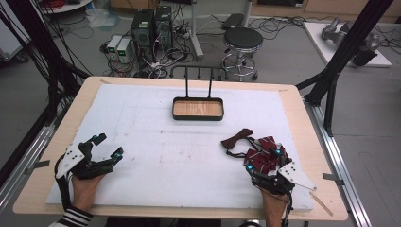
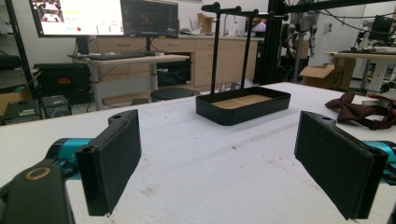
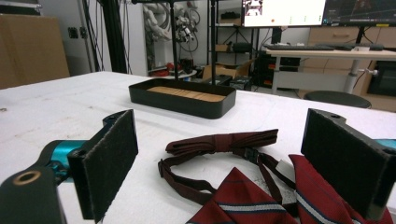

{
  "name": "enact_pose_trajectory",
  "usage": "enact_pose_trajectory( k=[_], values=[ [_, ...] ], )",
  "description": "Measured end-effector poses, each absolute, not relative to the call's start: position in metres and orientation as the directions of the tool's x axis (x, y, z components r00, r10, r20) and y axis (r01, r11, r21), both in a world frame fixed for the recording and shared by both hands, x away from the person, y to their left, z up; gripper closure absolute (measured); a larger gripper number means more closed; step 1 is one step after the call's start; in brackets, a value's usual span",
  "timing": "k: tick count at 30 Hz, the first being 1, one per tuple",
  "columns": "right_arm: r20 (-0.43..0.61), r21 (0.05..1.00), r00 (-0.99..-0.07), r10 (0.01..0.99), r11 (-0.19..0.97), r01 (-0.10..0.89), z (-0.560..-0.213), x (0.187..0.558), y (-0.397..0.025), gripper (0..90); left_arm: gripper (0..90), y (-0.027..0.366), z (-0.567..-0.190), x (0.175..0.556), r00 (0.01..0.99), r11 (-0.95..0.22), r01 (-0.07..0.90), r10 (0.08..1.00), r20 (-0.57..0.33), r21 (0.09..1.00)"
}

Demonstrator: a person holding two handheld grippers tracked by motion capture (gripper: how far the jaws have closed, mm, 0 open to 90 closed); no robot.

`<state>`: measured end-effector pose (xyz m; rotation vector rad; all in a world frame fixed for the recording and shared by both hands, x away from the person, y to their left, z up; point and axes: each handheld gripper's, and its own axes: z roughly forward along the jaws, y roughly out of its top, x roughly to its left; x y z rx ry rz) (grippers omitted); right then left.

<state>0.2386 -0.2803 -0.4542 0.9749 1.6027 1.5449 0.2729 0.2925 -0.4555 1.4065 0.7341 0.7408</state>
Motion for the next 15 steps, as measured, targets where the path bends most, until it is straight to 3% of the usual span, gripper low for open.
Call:
enact_pose_trajectory(
  k=[15],
  values=[
    [0.018, 0.998, -0.472, 0.881, 0.009, 0.055, -0.454, 0.2387, -0.2799, 9.9, 15.2, 0.2928, -0.4558, 0.2717, 0.582, 0.032, -0.03, 0.813, -0.009, 0.999]
  ],
)
